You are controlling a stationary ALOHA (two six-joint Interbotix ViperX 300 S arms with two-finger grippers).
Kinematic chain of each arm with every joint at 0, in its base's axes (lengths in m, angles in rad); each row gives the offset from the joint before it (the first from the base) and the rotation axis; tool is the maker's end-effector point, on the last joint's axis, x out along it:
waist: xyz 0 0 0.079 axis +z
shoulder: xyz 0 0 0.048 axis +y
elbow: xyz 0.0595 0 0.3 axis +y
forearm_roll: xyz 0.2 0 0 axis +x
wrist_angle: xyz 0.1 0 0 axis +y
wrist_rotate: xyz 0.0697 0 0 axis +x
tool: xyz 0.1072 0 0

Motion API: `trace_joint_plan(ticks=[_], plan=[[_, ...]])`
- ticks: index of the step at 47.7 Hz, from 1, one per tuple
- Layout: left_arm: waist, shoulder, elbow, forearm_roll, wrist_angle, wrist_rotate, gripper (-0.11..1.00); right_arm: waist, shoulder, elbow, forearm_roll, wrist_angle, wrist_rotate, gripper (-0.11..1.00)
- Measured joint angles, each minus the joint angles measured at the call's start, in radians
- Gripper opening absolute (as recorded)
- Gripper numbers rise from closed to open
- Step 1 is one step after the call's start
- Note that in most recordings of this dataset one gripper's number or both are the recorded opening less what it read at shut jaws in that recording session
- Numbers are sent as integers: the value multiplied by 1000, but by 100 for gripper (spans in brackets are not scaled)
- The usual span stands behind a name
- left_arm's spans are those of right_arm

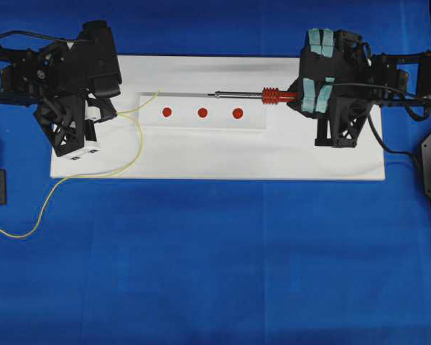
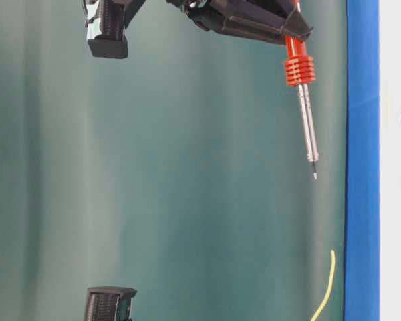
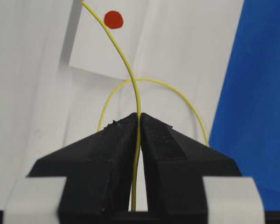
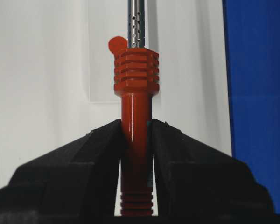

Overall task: Touch the tip of the soldering iron to the tip of the solder at the mark.
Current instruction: 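Lift both tools and raise them above the red-dot strip, then move iron tip leftward toward solder tip near the left red dot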

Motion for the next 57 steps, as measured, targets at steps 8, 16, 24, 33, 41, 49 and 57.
trace_joint_plan(ticks=[8,16,24,33,41,49,57], plan=[[0,40,0,0,2,-3,2,0,11,-3,0,2,2,7],[-3,92,-2,0,5,-3,2,0,18,-3,0,0,2,7],[-5,140,-3,0,-11,-5,2,0,43,-3,0,-5,5,7],[-20,183,-11,0,-38,2,2,0,78,-5,0,-38,5,7],[-41,193,-21,0,-41,5,2,0,84,-5,0,-49,5,7],[-41,195,-21,0,-43,6,2,-2,86,-5,0,-51,3,7],[-43,195,-21,0,-38,6,2,-2,87,-8,0,-51,5,7]])
